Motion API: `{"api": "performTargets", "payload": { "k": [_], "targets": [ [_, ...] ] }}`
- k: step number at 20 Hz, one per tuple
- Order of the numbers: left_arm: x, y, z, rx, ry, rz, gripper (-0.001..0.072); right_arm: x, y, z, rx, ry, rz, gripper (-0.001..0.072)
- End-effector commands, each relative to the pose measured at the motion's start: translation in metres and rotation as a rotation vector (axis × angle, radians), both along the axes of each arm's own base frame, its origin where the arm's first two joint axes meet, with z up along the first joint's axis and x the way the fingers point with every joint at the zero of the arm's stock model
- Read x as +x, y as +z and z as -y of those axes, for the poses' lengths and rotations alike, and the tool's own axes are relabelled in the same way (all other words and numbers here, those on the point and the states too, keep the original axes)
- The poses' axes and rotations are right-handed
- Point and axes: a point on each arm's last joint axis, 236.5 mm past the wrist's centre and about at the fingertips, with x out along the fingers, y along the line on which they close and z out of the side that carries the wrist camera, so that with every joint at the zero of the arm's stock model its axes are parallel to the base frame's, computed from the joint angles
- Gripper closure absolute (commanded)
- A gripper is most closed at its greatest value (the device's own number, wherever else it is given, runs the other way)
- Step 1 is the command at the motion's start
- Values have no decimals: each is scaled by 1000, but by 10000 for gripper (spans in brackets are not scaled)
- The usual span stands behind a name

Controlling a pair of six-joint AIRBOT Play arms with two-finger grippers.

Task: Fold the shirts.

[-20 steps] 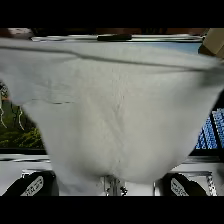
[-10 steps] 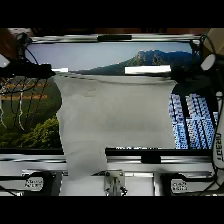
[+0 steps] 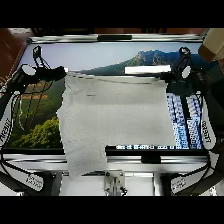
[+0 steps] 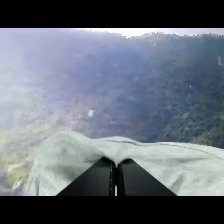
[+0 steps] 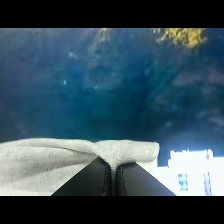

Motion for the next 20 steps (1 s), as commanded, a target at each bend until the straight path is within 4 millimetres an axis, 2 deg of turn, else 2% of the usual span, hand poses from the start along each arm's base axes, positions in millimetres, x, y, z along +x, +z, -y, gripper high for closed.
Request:
{"api": "performTargets", "payload": {
  "k": [1,3,4,6,9,12,17,20],
  "targets": [
    [-52,-22,13,-43,-156,-221,676,-53,-7,-2,-2,39,-217,629],
    [-109,-42,11,-13,-272,-443,676,-96,-14,-5,-5,75,-391,628],
    [-131,-50,5,16,-297,-534,677,-111,-19,-6,-1,81,-457,629],
    [-158,-58,4,23,-331,-640,677,-131,-31,-5,0,85,-541,629],
    [-180,-68,10,1,-347,-725,677,-146,-44,-4,-1,78,-595,629],
    [-197,-80,13,-19,-341,-788,677,-150,-48,-4,-2,75,-607,629],
    [-220,-74,16,-35,-392,-870,677,-148,-48,5,-41,70,-601,629],
    [-228,-80,18,-48,-375,-910,677,-148,-50,4,-31,56,-607,628]
  ]
}}
